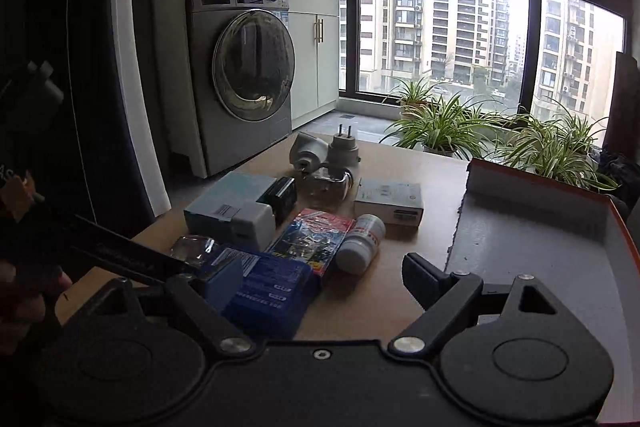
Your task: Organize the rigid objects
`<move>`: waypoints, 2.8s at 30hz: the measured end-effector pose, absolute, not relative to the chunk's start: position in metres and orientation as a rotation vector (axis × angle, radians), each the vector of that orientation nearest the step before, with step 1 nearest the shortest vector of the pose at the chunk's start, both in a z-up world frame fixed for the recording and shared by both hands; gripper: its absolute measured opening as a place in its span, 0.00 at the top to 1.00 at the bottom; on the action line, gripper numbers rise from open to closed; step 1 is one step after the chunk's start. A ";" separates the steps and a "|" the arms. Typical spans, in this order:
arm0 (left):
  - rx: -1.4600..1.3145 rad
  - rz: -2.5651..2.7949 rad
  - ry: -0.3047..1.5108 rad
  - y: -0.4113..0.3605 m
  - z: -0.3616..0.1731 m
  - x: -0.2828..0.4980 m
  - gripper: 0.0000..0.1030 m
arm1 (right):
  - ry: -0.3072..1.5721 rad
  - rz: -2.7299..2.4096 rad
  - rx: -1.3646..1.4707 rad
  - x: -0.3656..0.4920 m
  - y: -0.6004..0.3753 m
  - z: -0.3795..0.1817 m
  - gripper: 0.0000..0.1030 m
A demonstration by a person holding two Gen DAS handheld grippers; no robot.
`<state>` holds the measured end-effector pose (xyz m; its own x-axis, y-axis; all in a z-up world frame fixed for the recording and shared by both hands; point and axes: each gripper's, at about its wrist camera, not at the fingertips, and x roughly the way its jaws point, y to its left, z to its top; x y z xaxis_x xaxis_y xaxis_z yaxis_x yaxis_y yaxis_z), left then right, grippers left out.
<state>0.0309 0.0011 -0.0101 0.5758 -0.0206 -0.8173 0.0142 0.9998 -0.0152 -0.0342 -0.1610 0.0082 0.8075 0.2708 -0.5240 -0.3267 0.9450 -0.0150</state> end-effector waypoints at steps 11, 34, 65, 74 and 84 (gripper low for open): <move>-0.020 -0.003 0.965 0.010 -0.013 0.032 0.00 | 0.570 0.365 -0.145 -0.035 -0.150 0.003 0.01; -0.027 0.006 0.973 0.014 -0.018 0.036 0.00 | 0.590 0.381 -0.134 -0.035 -0.149 0.001 0.01; 0.075 -0.099 0.899 0.011 -0.035 0.060 0.41 | 0.615 0.440 -0.209 -0.022 -0.148 -0.003 0.01; 0.020 -0.137 0.899 0.022 -0.033 0.050 0.51 | 0.677 0.687 -0.457 0.024 -0.117 -0.005 0.01; -0.017 -0.137 0.893 0.034 -0.030 0.044 0.51 | 0.831 0.737 -0.488 0.054 -0.091 -0.024 0.05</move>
